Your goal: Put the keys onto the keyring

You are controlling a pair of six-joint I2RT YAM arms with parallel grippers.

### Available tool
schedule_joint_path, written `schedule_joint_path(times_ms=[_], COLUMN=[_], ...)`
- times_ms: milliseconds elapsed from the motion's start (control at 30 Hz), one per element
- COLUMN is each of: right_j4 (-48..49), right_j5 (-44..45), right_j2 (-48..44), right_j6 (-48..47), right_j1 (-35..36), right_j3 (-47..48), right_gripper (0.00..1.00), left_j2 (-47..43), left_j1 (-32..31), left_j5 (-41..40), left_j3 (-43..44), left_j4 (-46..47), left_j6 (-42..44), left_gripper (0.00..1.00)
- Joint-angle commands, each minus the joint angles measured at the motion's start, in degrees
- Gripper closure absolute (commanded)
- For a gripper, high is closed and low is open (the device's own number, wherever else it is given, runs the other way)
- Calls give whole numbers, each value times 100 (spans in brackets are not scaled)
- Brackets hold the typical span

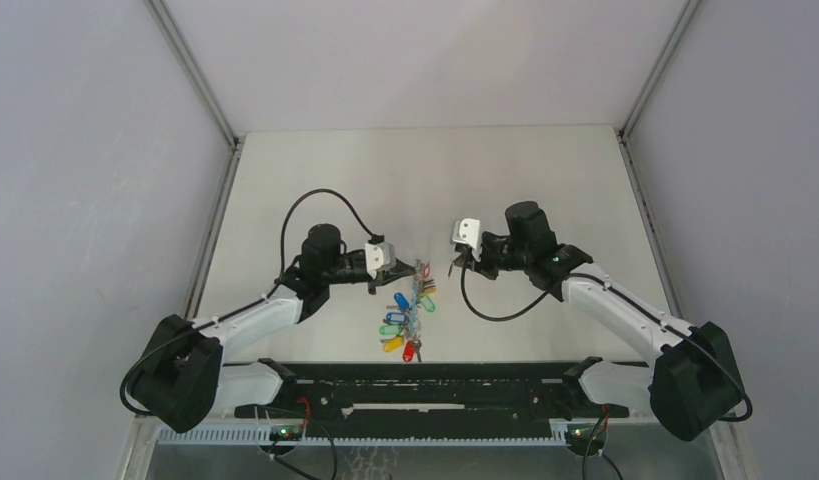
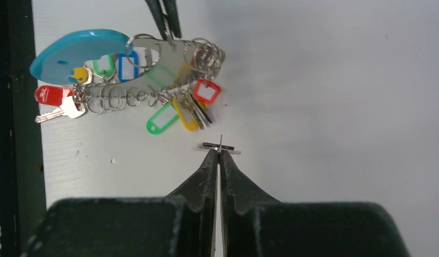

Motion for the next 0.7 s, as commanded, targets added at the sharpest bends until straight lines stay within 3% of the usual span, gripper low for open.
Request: schedule_joint_path(times_ms=[0, 233, 667], right_j4=[226, -502, -386], right_j5=[-584, -277, 268], right_j2=[6, 300, 521], right_j6=[-496, -856, -903], right_j1=[241, 663, 1134], right_j3=[229, 714, 858], right_gripper=[100, 100, 100], left_j2=[47, 109, 194], left_j1=[-34, -53, -55], left_j5=[268, 209, 263], left_j3=[341, 418, 461], left_j4=[206, -51, -141], left_j6=[118, 314, 357], left_gripper=[100, 100, 100])
